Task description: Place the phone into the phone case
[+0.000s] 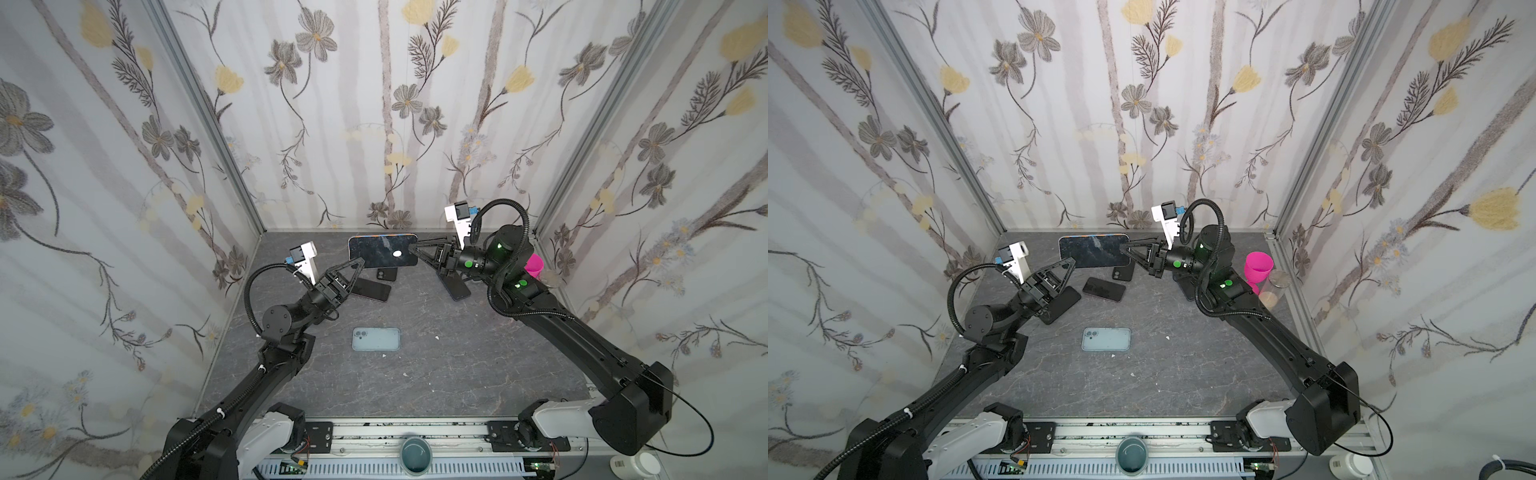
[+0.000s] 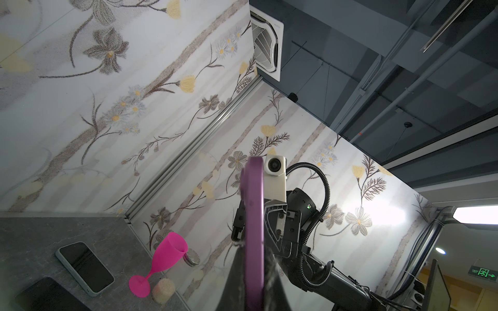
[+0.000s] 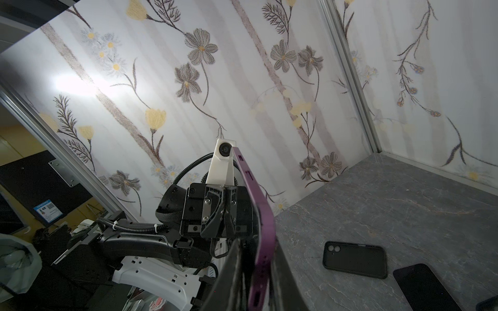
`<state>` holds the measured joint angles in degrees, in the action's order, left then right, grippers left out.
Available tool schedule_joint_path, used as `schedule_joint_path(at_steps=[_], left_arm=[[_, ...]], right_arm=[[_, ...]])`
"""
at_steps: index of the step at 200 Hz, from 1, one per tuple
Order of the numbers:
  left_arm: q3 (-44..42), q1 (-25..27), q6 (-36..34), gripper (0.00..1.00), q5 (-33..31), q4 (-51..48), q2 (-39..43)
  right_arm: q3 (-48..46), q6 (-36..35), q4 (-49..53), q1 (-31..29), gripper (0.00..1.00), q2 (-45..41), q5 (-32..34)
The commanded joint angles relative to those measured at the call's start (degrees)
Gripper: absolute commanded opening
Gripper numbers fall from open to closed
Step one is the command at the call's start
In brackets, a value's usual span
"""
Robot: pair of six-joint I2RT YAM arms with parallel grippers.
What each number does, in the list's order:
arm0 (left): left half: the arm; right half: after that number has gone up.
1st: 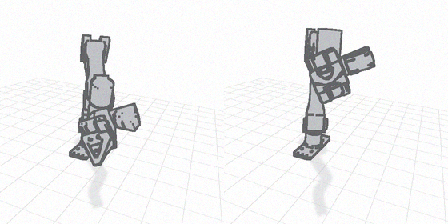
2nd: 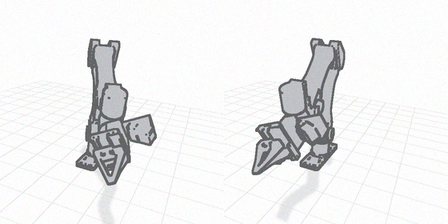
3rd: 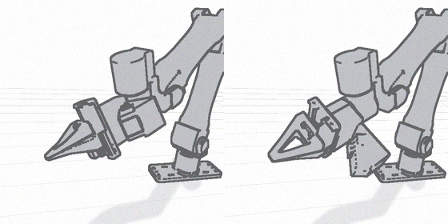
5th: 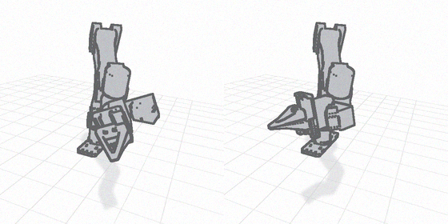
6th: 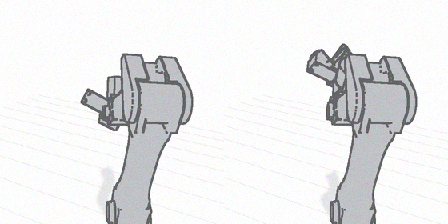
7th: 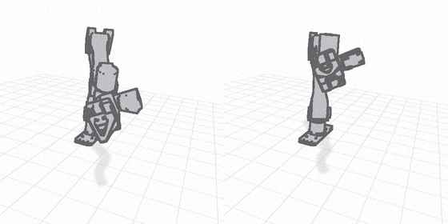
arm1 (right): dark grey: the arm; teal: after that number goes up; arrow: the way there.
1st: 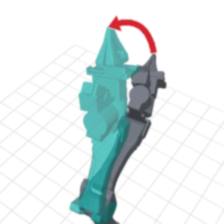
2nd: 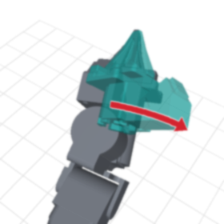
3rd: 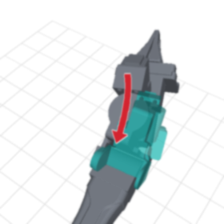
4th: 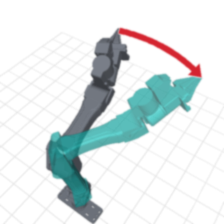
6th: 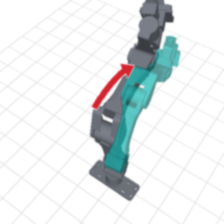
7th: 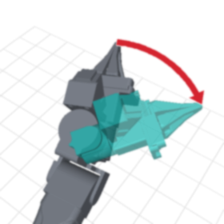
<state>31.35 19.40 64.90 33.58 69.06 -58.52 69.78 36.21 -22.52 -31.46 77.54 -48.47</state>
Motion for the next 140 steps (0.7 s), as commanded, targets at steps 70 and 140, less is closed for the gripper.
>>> schedule_joint_path(at_steps=[70,140], left_arm=[[-0.08,0.05,-1.51,0.0,-2.47,-0.02,0.77],[-0.84,-0.04,-8.34,0.6,-12.05,-14.13,4.98]], right_arm=[[0.62,0.77,-4.53,-0.33,0.0,-0.7,-4.02],[0.23,0.23,-0.96,1.37,0.0,-2.71,3.25]])
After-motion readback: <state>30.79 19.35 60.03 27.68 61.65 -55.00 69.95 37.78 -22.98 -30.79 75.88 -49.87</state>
